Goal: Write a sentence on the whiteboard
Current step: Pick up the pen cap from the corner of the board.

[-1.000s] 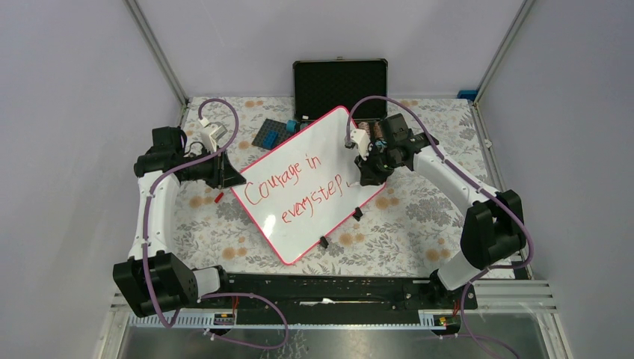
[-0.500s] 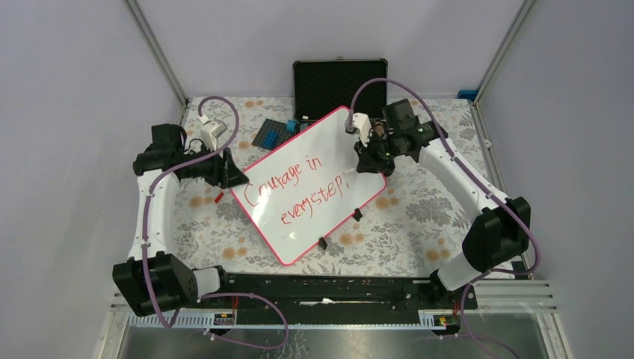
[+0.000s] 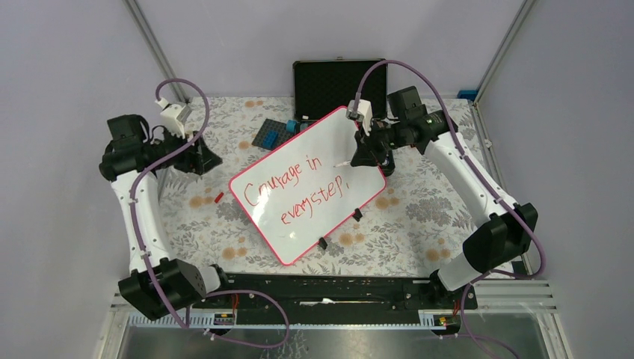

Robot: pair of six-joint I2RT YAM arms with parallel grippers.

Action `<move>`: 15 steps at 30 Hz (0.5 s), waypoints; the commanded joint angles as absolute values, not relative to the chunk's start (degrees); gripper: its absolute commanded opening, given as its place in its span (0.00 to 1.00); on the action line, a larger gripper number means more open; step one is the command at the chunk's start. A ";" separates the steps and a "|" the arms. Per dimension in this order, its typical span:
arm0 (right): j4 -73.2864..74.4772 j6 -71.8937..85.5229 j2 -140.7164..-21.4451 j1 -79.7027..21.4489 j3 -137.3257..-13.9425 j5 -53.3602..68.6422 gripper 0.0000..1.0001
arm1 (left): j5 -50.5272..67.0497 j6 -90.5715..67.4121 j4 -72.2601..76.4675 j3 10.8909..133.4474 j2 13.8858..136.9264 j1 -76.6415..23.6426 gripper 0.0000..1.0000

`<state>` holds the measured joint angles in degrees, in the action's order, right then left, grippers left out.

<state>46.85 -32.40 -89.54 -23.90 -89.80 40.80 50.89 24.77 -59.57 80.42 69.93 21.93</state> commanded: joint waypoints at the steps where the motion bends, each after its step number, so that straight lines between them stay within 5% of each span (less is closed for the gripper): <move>1: 50.01 -30.04 -89.24 -23.17 -93.53 47.82 0.00 | 46.00 30.24 -61.29 77.73 70.18 28.53 0.70; 15: 53.06 -29.86 -90.86 -19.55 -94.07 57.89 0.00 | 32.25 38.27 -47.72 59.73 77.51 30.15 0.61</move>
<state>50.33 -29.71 -90.45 -19.84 -91.57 53.17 34.83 35.94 -55.00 61.17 74.87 30.55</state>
